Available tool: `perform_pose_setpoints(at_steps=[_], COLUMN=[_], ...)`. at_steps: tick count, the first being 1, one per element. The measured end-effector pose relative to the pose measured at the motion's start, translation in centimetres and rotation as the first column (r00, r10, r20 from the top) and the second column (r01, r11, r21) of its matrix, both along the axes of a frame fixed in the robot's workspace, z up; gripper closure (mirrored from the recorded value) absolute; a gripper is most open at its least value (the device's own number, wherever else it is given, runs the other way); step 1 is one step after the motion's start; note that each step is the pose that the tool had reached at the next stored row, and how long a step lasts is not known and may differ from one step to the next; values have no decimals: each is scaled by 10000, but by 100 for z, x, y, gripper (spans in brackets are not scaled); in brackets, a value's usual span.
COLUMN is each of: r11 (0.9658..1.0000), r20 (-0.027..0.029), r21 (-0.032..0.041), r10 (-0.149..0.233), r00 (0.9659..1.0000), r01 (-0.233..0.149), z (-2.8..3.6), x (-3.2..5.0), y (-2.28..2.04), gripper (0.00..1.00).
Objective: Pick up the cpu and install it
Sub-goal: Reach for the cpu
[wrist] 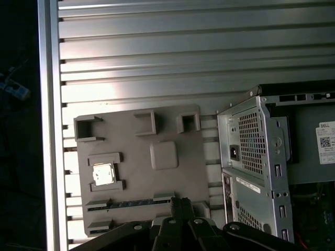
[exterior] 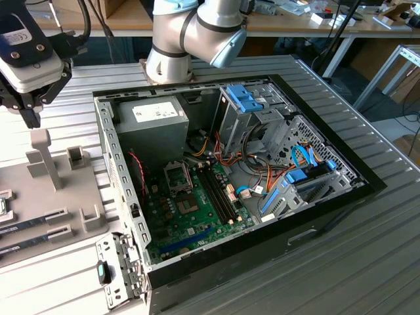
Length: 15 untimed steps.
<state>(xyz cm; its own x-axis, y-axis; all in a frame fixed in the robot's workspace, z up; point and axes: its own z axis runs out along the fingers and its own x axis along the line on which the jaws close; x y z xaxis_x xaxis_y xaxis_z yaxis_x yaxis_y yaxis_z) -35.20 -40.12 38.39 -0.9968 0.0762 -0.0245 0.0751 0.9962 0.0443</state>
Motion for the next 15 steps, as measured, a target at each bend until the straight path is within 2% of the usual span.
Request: perform_pose_setpoints(at_steps=[15], r11=[10000], r20=[0], r21=[0], r10=[0], r00=[10000], r01=[0], z=[-20], x=[-40], y=[-7], gripper=[89])
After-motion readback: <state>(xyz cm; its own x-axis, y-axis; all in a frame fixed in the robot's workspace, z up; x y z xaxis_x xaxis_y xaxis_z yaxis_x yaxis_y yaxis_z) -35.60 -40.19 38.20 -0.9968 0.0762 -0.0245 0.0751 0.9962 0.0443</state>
